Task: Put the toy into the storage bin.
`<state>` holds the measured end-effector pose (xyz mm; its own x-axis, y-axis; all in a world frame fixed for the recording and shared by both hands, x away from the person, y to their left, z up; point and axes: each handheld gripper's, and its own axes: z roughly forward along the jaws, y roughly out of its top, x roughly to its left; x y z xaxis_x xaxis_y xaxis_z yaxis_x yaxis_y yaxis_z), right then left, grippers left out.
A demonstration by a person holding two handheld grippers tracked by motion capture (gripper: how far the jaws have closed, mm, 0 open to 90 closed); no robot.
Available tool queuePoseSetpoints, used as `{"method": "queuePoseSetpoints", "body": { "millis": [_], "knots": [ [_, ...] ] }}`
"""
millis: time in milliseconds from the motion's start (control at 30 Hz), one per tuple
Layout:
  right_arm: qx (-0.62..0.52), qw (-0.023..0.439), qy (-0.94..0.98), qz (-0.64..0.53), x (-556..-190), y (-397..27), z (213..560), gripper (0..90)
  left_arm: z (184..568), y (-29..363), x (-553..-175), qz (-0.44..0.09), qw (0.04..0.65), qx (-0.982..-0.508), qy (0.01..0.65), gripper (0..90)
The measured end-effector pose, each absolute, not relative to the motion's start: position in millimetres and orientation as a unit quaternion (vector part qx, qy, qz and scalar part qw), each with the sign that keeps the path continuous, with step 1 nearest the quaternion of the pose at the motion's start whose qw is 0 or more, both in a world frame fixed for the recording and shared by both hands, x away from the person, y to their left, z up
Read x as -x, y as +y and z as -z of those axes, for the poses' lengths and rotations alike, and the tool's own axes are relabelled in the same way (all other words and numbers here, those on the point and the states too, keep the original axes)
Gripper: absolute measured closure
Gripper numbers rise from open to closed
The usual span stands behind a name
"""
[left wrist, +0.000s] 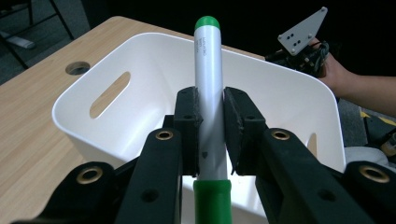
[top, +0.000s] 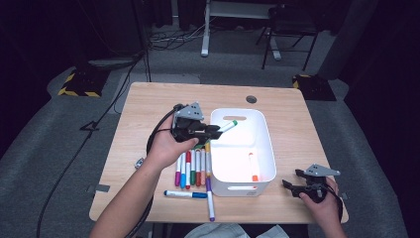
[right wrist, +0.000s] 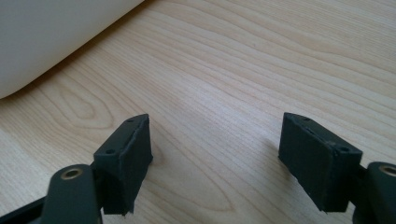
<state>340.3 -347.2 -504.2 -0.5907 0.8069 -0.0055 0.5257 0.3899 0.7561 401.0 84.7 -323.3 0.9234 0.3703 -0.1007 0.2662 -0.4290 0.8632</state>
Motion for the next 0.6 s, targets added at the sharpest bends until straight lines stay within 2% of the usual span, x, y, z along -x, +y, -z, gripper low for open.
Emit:
{"method": "queuePoseSetpoints", "body": {
  "millis": [333,600],
  "knots": [
    [-0.411,0.190,0.811,-0.370,-340.2,-347.1,504.2,25.8,321.9,57.1,-406.8,-0.053,0.497,-0.852,0.152,76.1],
    [-0.411,0.190,0.811,-0.370,-340.3,-347.2,504.2,25.8,335.9,36.7,-412.6,-0.040,0.489,-0.860,0.140,76.1]
  ]
}}
